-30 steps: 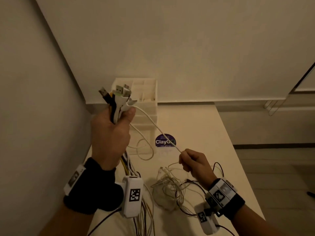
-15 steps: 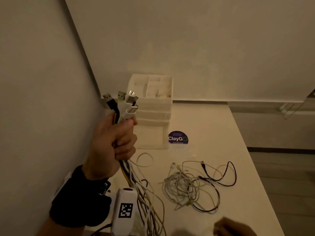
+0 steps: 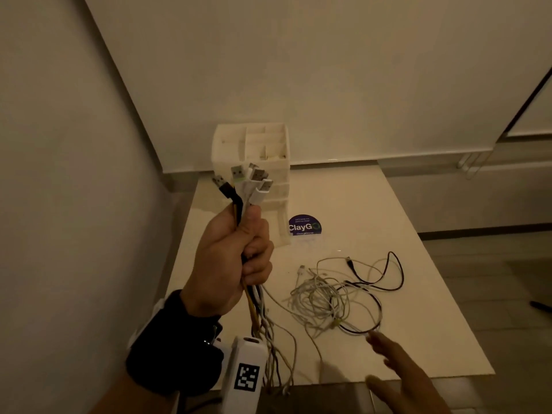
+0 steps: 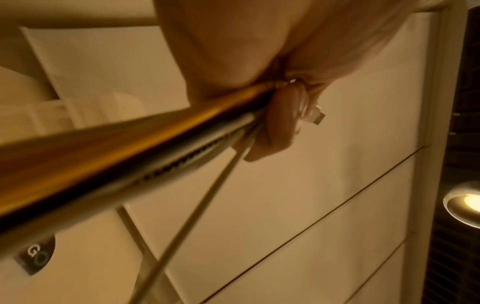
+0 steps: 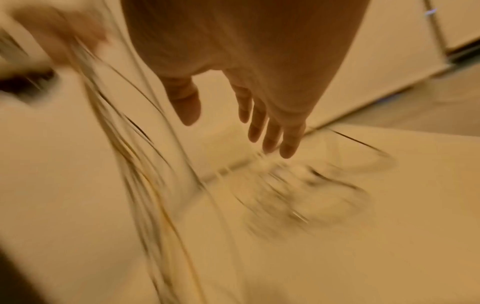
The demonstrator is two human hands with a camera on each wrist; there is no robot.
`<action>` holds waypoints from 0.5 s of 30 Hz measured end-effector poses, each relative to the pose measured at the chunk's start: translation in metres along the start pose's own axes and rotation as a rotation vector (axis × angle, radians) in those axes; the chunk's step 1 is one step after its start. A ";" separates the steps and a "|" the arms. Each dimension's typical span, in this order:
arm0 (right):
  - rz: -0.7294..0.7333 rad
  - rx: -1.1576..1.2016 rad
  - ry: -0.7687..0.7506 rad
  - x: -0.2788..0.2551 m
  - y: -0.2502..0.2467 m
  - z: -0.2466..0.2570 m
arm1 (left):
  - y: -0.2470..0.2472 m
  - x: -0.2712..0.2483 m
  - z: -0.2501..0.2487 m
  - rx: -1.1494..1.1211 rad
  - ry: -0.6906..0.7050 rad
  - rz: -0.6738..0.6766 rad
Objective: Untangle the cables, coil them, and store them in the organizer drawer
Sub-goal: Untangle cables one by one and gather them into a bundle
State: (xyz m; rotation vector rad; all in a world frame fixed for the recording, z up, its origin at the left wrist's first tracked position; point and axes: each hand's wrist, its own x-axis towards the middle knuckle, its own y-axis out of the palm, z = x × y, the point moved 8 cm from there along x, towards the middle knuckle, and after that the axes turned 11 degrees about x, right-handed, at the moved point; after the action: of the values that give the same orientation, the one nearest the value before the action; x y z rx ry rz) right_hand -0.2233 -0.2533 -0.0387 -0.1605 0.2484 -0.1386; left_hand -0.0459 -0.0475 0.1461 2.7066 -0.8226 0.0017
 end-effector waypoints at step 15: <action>0.419 -0.039 -0.184 0.054 0.153 0.080 | 0.033 -0.029 -0.003 -0.160 0.081 0.179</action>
State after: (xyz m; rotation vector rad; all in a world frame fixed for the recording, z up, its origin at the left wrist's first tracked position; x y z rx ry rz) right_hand -0.1337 -0.1010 -0.0016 -0.1555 0.0975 0.2966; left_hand -0.0873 -0.0568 0.1557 2.4597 -0.9923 0.0816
